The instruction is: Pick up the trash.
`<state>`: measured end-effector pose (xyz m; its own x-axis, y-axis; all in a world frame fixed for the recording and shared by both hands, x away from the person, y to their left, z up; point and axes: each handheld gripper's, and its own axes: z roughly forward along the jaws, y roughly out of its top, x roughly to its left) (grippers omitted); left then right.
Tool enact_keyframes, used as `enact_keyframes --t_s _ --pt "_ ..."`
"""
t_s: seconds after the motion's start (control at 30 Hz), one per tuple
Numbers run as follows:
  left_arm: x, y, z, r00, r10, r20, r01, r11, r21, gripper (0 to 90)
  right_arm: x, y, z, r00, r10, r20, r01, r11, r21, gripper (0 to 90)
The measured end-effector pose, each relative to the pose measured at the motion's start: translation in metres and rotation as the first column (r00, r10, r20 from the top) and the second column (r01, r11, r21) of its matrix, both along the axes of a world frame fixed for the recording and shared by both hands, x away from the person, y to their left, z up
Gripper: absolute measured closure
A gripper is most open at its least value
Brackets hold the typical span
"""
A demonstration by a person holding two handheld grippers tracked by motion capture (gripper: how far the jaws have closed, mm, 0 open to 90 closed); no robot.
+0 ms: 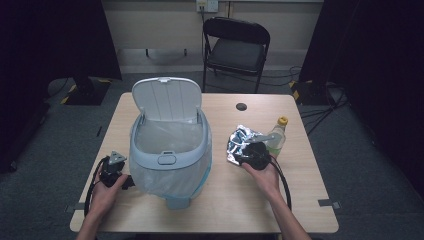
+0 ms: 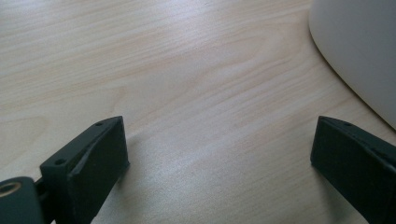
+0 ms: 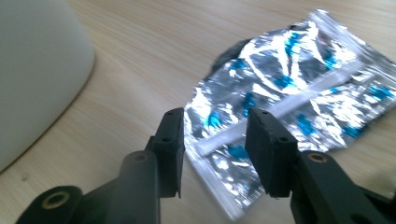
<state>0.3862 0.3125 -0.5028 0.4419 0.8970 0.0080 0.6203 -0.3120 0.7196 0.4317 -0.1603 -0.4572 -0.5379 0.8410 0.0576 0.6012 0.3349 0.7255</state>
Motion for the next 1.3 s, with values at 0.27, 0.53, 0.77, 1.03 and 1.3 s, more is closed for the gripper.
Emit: enact_keyframes --t_s 0.27,0.53,0.77,1.03,1.3 --pt "0.0 0.0 0.0 1.0 0.001 0.0 -0.001 1.0 0.0 3.5 -0.008 -0.016 -0.016 0.9959 -0.088 -0.023 0.088 0.996 -0.009 59.7" --pt "0.0 0.0 0.0 1.0 0.001 0.0 -0.001 1.0 0.0 3.5 -0.003 -0.016 -0.029 0.9886 -0.145 -0.043 0.144 0.989 -0.022 44.7" --pt "0.0 0.0 0.0 1.0 0.002 -0.001 -0.002 1.0 -0.001 3.5 0.004 -0.007 -0.034 0.9924 -0.123 -0.004 0.123 0.991 -0.047 44.4" --pt "0.0 0.0 0.0 1.0 0.002 0.0 -0.002 1.0 -0.001 3.5 0.011 -0.001 -0.037 0.9979 -0.036 0.053 0.039 0.998 -0.052 73.7" --pt "0.0 0.0 0.0 1.0 0.002 0.0 -0.002 1.0 -0.001 3.5 0.009 0.004 -0.037 0.9982 0.003 0.059 0.001 0.998 -0.068 90.0"
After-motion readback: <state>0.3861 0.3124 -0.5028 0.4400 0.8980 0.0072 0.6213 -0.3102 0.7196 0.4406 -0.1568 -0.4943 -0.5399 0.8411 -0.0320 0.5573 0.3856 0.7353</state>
